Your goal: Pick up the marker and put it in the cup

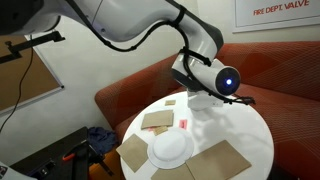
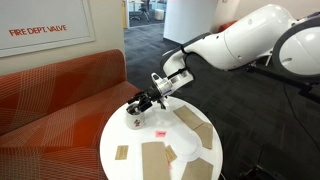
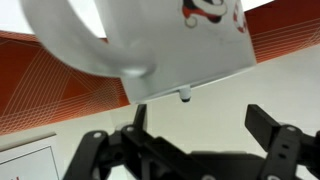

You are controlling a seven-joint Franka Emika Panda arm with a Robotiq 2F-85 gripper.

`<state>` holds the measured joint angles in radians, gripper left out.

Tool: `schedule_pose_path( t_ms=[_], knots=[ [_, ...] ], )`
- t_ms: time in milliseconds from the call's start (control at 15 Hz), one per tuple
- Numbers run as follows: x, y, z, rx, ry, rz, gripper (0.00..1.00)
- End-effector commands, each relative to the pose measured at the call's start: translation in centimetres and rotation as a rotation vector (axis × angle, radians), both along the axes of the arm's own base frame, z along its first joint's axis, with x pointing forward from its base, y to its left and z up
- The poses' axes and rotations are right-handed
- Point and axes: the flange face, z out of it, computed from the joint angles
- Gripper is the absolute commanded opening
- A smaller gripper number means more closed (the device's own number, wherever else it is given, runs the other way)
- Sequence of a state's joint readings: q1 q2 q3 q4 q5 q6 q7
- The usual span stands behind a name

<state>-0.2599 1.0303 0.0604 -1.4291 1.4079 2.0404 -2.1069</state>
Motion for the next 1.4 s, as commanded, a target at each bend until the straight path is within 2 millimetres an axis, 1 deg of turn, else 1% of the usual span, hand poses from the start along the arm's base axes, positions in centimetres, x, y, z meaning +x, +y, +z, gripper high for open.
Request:
schedule_pose_path(
  t_ms=[0,133,333,533,733,867,1133,1333],
  knots=[
    [-0.8,-0.7,0.5,-0.035,-0.036,-0.029,1.00],
    [-0.8,-0.4,0.9,-0.035,-0.059,-0.024,1.00],
    [-0.7,0.3,2.2,-0.035,-0.108,-0.005,1.00],
    [-0.7,1.0,4.4,-0.041,-0.157,0.011,1.00],
    [-1.1,1.6,7.5,-0.044,-0.203,0.020,1.00],
    [-1.6,1.9,10.0,-0.046,-0.228,0.028,1.00],
    [-2.5,2.6,15.3,-0.036,-0.228,0.038,1.00],
    [-3.0,3.0,18.5,-0.030,-0.235,0.046,1.00]
  ],
)
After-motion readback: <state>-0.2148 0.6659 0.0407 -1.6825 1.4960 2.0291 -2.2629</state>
